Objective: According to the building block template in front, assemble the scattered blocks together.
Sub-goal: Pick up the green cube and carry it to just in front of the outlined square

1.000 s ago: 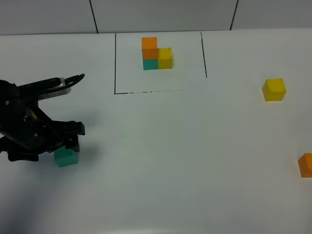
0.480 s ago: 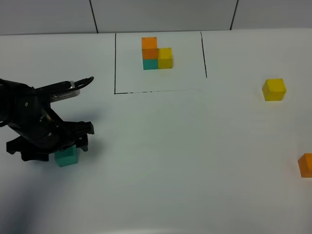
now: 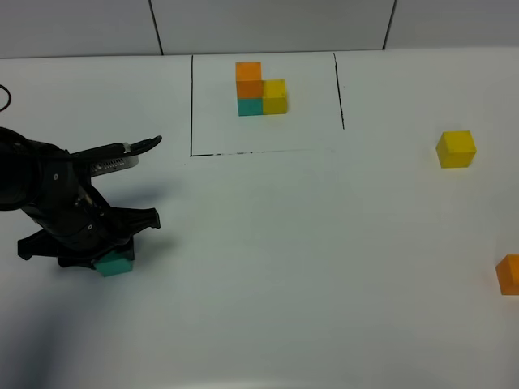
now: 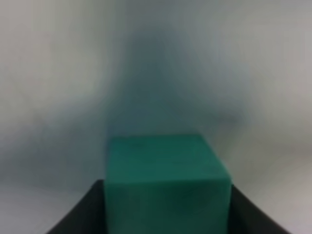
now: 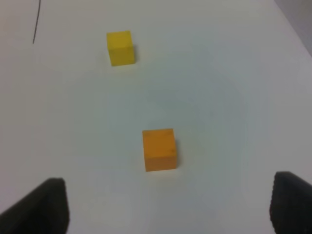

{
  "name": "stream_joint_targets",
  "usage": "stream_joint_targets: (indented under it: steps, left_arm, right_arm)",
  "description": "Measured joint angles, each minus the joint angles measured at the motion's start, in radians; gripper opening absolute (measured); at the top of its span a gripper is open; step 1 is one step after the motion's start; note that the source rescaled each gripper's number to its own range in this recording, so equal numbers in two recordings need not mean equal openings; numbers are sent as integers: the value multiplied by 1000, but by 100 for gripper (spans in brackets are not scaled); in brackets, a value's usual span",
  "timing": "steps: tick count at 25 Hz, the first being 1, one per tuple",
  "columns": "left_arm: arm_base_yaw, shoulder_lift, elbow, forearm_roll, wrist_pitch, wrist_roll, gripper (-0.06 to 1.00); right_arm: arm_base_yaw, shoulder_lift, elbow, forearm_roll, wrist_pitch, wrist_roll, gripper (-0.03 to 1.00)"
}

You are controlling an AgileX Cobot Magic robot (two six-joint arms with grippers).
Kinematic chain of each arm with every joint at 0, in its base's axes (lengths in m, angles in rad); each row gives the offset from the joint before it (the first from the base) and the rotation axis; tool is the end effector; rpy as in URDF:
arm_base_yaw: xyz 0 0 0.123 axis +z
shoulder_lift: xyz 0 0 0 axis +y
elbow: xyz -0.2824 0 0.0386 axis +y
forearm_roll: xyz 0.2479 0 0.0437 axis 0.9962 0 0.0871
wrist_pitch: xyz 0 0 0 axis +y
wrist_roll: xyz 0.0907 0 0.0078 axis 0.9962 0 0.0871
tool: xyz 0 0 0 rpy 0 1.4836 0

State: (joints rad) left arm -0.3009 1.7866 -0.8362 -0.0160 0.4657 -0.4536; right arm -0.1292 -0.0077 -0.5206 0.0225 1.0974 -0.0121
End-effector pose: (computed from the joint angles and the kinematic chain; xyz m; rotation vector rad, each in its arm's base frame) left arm 0.2859 -0.0894 0.1259 -0.2420 2.9065 -0.1427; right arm -0.0097 0.0031 0.2798 0.1182 2.0496 -0.0609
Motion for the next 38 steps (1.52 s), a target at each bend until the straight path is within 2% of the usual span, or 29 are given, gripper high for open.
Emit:
stream_joint_targets:
  steps: [3, 5, 11, 14, 19, 29, 34, 38]
  left_arm:
    - [0, 0, 0, 0, 1, 18, 0]
    - [0, 0, -5, 0, 11, 70, 0]
    - [0, 3, -127, 0, 141, 375, 0]
    - [-13, 27, -231, 1, 257, 553, 0]
    - [-96, 126, -427, 3, 450, 854, 0]
    - [-285, 370, -828, 8, 611, 1217, 0]
    - [-332, 458, -965, 6, 642, 1315, 0]
    - [-339, 496, -1005, 3, 645, 1371, 0]
  right_arm:
    - [0, 0, 0, 0, 0, 0, 69]
    - [0, 0, 0, 0, 0, 0, 69]
    - [0, 0, 0, 0, 0, 0, 69]
    - [0, 0, 0, 0, 0, 0, 69]
    - [0, 0, 0, 1, 0, 0, 69]
    - [0, 0, 0, 1, 0, 3, 69]
    - [0, 0, 0, 1, 0, 12, 69]
    - [0, 0, 0, 1, 0, 12, 69]
